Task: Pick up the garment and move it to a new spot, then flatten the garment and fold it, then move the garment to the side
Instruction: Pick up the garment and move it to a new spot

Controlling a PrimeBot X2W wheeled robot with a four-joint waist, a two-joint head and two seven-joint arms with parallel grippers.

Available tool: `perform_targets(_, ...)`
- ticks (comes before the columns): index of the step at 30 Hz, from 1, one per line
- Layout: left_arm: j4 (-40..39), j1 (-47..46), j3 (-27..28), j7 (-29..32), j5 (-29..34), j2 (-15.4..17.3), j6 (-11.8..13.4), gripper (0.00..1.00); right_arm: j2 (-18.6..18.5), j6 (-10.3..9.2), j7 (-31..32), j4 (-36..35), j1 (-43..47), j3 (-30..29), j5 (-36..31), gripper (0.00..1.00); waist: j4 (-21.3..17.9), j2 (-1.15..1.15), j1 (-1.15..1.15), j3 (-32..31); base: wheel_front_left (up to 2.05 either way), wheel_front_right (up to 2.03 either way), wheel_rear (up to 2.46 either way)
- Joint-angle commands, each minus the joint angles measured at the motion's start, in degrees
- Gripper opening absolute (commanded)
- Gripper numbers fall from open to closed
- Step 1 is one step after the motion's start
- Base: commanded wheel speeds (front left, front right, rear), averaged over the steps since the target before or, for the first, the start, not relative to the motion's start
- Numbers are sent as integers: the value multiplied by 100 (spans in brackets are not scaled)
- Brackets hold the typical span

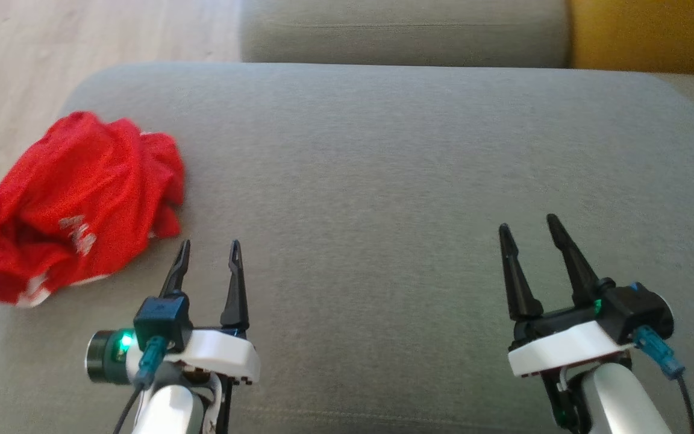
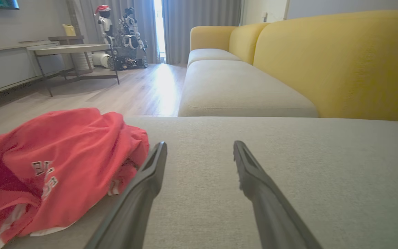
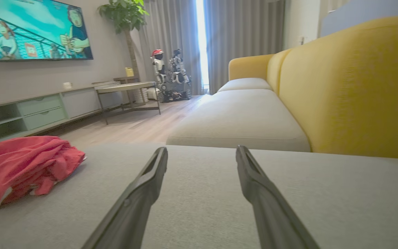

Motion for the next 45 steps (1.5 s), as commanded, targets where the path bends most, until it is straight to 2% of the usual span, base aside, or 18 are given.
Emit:
perform_targets(1,-221,-229,212,-69,16,-8,29,100,-31,-4,-63,-214,-217,182,-23,100,322,0,0,24,0,0,0)
perform_targets(11,-418,-67,373,-69,86,-8,20,100,-31,-4,-63,-197,-183,354,43,100,1391,0,0,-52,0,0,0)
perform_targets(21,-583,136,460,-69,162,-8,-13,100,-31,-4,-63,-154,-177,522,126,100,1986,0,0,-146,0,0,0)
perform_targets(28,-646,170,522,-69,165,-8,12,100,-31,-4,-63,-130,-139,511,132,100,2095,0,0,-162,0,0,0)
perform_targets(39,-649,171,623,-69,105,-8,1,100,-31,-4,-63,-75,-93,539,172,100,1994,0,0,-194,0,0,0)
perform_targets(45,-780,-14,889,-69,1,-8,-28,100,-32,-4,-24,-136,-153,453,29,100,1821,0,0,167,0,0,0)
